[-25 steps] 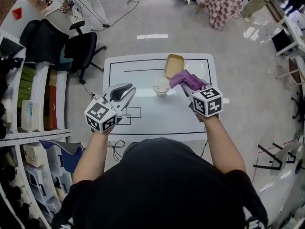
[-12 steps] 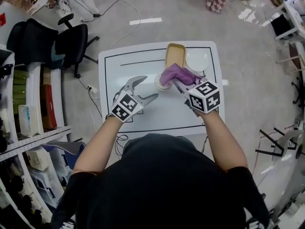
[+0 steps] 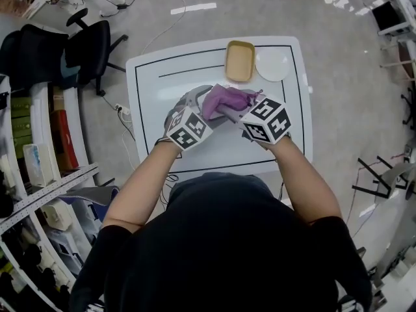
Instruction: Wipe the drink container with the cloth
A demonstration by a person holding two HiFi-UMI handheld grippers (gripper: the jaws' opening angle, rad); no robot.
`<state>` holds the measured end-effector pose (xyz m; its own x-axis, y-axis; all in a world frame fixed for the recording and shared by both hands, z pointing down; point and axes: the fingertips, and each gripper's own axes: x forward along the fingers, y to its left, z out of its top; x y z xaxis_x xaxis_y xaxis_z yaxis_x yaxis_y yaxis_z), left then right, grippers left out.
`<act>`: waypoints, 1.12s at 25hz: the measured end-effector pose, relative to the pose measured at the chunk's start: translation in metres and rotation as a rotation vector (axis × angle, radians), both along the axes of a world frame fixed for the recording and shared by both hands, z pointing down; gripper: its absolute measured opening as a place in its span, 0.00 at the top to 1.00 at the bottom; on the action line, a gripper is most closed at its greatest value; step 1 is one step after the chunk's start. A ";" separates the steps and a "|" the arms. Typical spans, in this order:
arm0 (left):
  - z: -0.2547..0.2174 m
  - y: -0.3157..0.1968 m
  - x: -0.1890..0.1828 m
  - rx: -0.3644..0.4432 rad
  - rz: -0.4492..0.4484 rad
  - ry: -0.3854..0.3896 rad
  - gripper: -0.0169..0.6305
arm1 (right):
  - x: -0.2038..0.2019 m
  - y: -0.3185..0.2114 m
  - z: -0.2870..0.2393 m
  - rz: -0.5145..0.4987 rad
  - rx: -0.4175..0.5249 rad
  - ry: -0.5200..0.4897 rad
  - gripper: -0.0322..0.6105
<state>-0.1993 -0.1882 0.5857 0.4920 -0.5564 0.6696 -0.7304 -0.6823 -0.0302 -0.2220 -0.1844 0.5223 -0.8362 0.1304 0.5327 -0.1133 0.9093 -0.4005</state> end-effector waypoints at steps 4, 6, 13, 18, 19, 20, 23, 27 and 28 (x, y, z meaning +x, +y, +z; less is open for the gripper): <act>0.006 -0.009 0.011 0.042 0.048 -0.014 0.31 | -0.002 0.005 0.023 -0.043 0.029 0.084 0.83; 0.010 -0.010 0.013 0.060 0.053 -0.023 0.31 | -0.002 0.008 0.032 -0.054 0.048 0.116 0.83; 0.016 -0.013 0.013 0.082 0.013 -0.024 0.31 | 0.007 0.005 0.040 -0.072 0.101 0.137 0.83; 0.016 -0.012 0.015 0.075 0.016 -0.025 0.31 | 0.026 -0.009 0.041 -0.052 0.119 0.156 0.83; 0.015 -0.012 0.014 0.076 0.013 -0.023 0.31 | 0.029 -0.012 0.040 -0.045 0.123 0.159 0.83; 0.014 -0.012 0.014 0.076 0.011 -0.022 0.32 | 0.033 -0.014 0.038 -0.036 0.125 0.160 0.83; 0.013 -0.013 0.017 0.076 0.004 -0.017 0.32 | 0.047 -0.023 0.035 -0.015 0.140 0.162 0.82; 0.014 -0.013 0.019 0.076 0.003 -0.017 0.31 | 0.066 -0.031 0.038 0.013 0.171 0.173 0.83; 0.015 -0.013 0.020 0.075 0.004 -0.018 0.31 | 0.070 -0.033 0.040 0.022 0.167 0.175 0.83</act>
<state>-0.1796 -0.2009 0.6004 0.4824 -0.6033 0.6350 -0.7269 -0.6803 -0.0941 -0.1522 -0.2175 0.5628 -0.7311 0.0114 0.6821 -0.1883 0.9577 -0.2178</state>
